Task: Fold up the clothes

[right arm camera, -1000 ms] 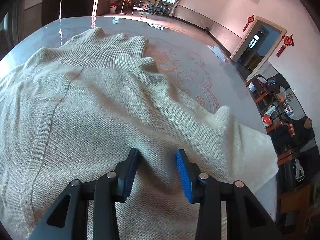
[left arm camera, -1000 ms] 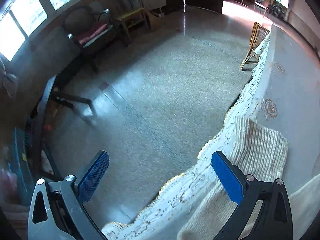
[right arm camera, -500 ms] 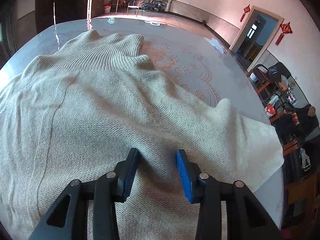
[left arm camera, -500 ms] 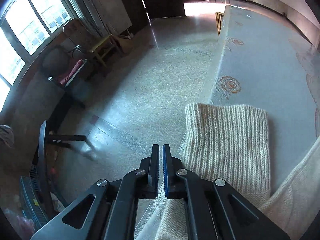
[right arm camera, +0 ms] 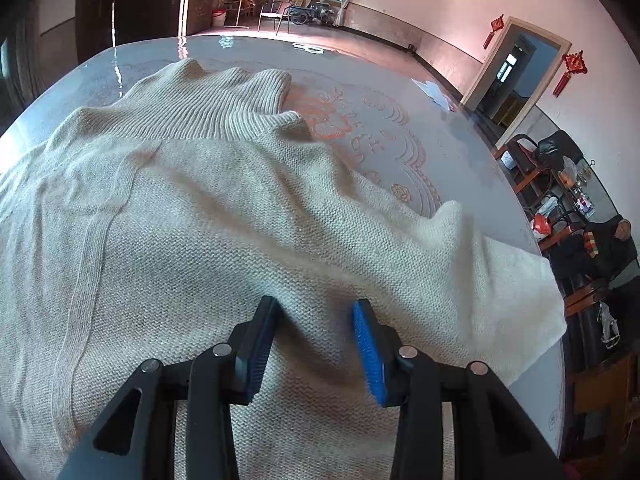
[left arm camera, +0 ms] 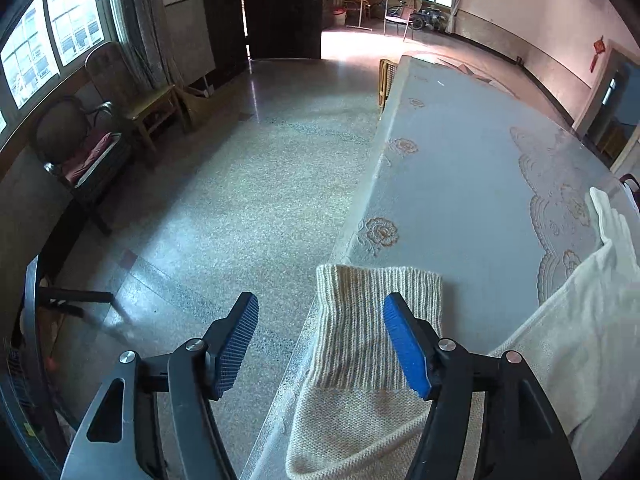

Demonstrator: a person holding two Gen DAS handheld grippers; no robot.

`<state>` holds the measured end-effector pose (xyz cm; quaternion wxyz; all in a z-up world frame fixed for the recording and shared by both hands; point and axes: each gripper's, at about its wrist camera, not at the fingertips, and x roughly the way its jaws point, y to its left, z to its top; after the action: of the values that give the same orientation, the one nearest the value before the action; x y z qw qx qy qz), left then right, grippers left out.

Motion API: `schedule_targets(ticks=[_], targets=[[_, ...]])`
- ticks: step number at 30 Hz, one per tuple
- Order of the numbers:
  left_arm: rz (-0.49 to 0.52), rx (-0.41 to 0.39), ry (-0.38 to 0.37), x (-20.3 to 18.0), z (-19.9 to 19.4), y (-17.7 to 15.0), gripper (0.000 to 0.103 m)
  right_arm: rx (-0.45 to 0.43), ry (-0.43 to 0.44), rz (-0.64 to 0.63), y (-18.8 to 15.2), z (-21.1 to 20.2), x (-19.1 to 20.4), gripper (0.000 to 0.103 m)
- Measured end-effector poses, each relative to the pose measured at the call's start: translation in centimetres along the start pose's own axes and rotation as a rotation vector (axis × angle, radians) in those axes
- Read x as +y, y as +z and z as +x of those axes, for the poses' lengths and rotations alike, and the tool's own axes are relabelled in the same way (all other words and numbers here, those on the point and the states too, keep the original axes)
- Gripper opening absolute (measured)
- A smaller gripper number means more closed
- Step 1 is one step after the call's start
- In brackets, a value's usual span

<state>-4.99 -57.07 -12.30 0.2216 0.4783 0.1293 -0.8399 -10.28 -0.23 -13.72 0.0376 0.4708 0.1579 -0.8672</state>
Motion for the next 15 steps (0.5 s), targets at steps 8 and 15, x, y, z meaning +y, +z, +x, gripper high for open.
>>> schedule_targets(ticks=[8, 15], targets=[[0.089, 0.061, -0.049, -2.2, 2.1, -1.2, 0.043, 0.007, 0.021, 0.034, -0.3, 0.0, 0.3, 0.039], [0.153, 0.024, 0.033, -4.6, 1.4, -1.7, 0.012, 0.006, 0.007, 0.022, -0.6, -0.1, 1.3, 0.039]])
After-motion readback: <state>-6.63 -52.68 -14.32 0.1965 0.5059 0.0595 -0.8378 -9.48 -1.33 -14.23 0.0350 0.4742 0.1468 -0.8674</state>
